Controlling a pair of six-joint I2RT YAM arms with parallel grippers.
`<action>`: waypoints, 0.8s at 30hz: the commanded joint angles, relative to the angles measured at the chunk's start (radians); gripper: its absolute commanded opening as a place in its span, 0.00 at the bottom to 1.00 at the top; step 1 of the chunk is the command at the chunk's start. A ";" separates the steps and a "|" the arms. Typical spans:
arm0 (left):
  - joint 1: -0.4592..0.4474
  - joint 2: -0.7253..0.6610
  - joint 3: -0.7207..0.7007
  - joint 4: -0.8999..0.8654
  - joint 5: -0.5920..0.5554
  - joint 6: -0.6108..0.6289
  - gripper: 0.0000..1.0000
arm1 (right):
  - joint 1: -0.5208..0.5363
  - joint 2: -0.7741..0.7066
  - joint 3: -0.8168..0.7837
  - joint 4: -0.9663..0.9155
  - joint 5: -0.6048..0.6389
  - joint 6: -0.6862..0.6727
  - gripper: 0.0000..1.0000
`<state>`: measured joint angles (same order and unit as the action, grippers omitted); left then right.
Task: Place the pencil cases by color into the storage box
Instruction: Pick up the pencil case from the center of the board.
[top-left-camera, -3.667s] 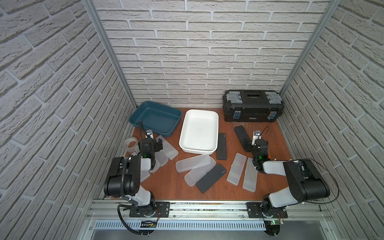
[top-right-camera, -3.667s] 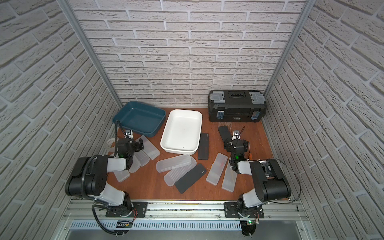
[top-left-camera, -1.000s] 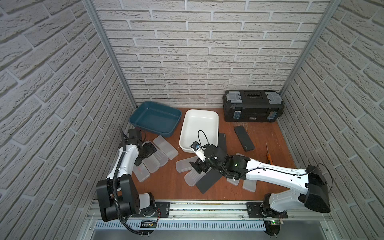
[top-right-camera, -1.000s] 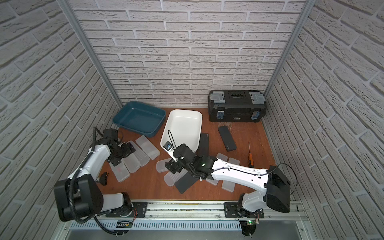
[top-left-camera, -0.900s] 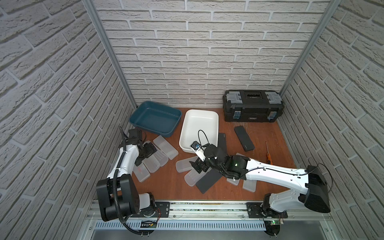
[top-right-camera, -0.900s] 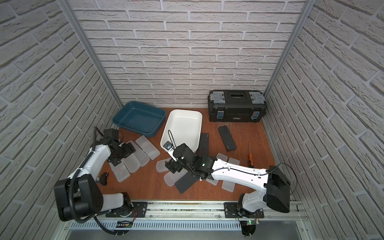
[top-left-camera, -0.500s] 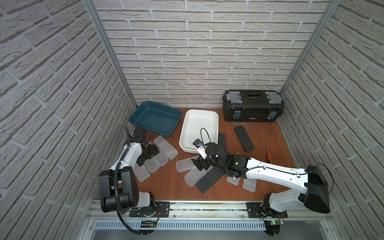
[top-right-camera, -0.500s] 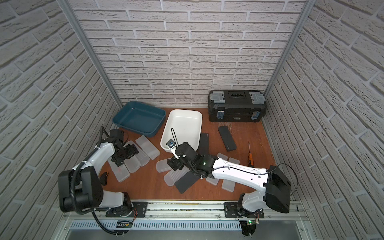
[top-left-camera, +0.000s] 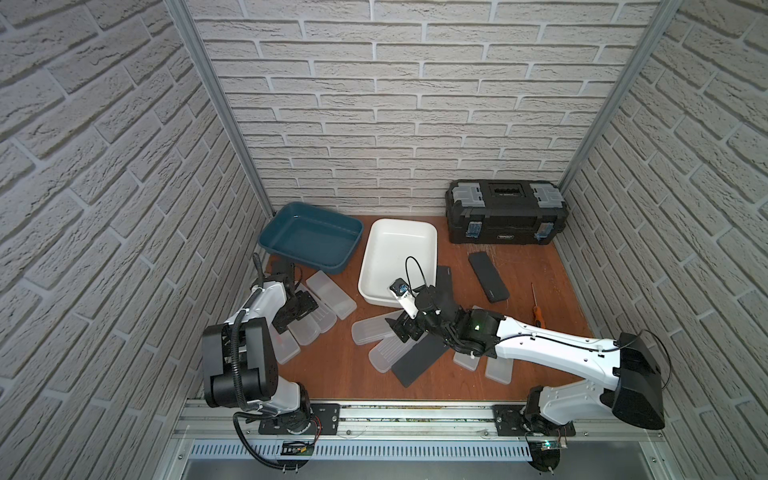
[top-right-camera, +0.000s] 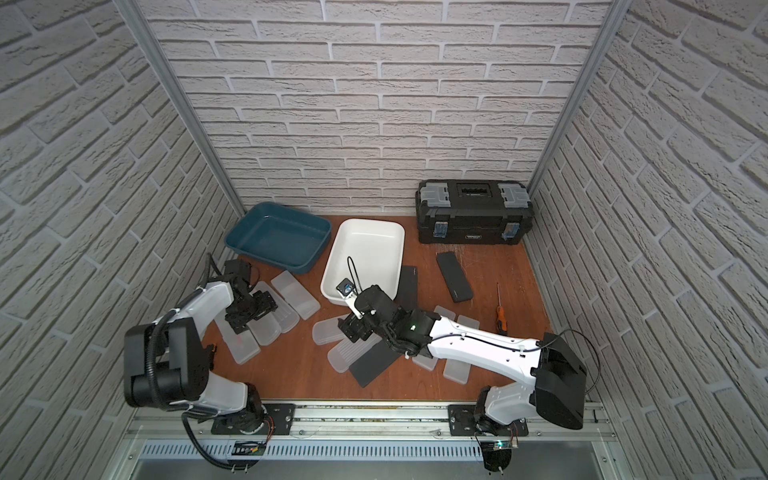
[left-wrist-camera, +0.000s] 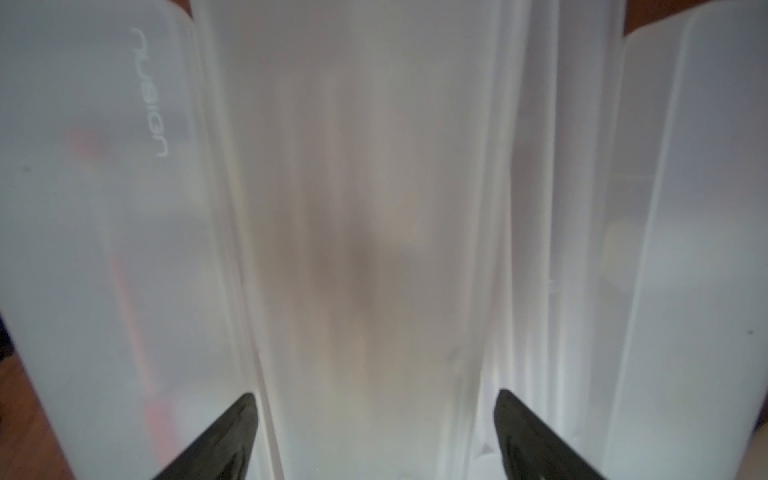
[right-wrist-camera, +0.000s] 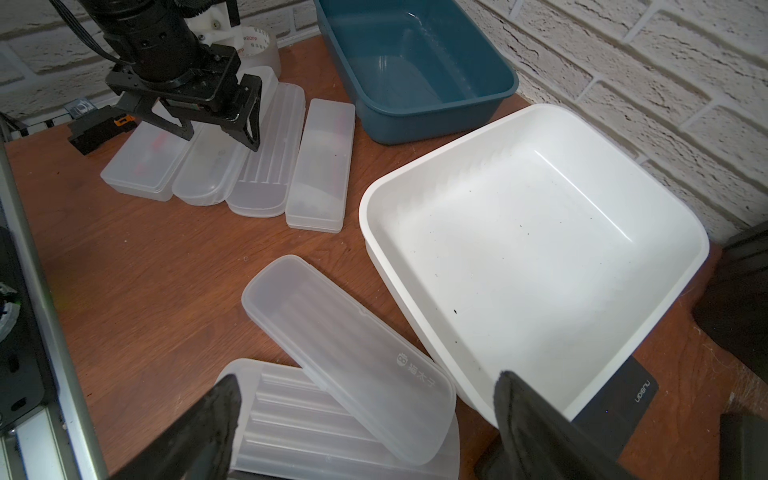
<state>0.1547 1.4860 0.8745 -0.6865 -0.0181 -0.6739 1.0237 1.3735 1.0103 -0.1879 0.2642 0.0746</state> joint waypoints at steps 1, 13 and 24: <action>-0.004 0.023 -0.014 0.043 0.004 -0.014 0.88 | -0.009 -0.026 -0.018 0.042 -0.009 0.004 0.95; -0.020 0.028 -0.051 0.123 0.025 -0.042 0.86 | -0.020 -0.036 -0.031 0.057 -0.017 0.004 0.95; -0.046 -0.057 -0.132 0.172 0.012 -0.123 0.84 | -0.023 -0.030 -0.035 0.070 -0.025 0.013 0.95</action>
<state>0.1165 1.4635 0.7784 -0.5415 -0.0067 -0.7547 1.0077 1.3632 0.9874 -0.1669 0.2459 0.0750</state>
